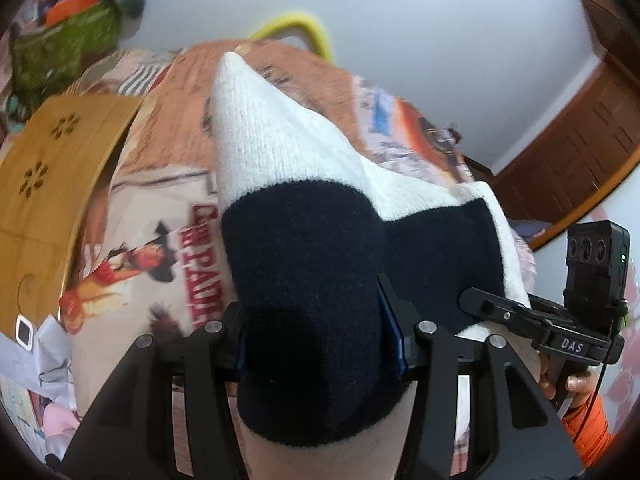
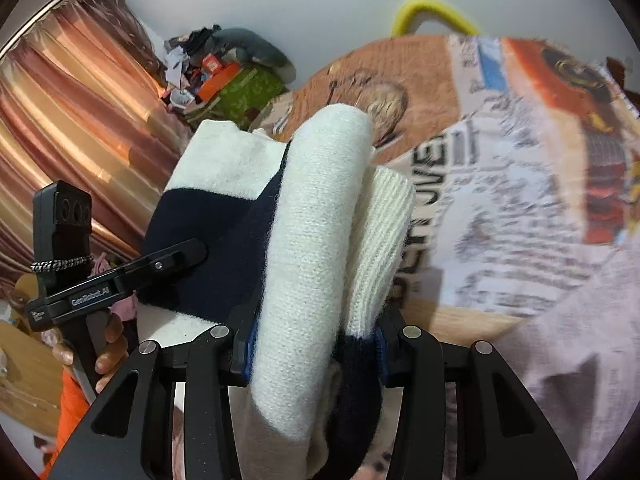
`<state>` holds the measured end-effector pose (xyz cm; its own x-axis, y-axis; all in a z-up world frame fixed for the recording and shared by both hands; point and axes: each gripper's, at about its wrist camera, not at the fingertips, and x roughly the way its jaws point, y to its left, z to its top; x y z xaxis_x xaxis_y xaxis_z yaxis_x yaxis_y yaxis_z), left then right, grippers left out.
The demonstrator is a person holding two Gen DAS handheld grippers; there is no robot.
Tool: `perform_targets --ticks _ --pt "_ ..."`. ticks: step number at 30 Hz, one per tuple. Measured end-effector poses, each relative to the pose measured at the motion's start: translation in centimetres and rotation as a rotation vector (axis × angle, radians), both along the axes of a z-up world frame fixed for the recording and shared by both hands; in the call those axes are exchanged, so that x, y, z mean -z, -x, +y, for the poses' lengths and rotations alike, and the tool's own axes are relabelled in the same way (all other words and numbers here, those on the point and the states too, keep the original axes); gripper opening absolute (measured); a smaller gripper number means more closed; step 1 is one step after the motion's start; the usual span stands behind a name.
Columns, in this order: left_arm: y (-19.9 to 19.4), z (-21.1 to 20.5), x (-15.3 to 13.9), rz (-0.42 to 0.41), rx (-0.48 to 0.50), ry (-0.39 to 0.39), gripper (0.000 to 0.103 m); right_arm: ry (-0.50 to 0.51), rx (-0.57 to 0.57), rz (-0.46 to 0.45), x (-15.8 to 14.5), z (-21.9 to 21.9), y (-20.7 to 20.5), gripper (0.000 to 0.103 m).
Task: Fold small clothes
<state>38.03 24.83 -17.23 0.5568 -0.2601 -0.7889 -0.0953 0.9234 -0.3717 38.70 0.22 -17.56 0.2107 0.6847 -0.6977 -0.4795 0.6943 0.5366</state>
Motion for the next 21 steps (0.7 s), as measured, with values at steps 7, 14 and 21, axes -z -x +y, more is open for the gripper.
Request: perform_targets --ticks 7,14,21 --pt "-2.0 2.8 6.8 0.118 -0.031 0.006 0.054 0.095 -0.014 0.054 4.9 3.7 -2.0 0.04" --pt "-2.9 3.0 9.2 0.126 -0.071 -0.024 0.068 0.151 -0.031 0.042 5.6 4.1 -2.9 0.047" --pt "-1.4 2.4 6.5 0.089 -0.086 -0.151 0.069 0.184 -0.034 -0.013 3.6 3.0 -1.4 0.054"
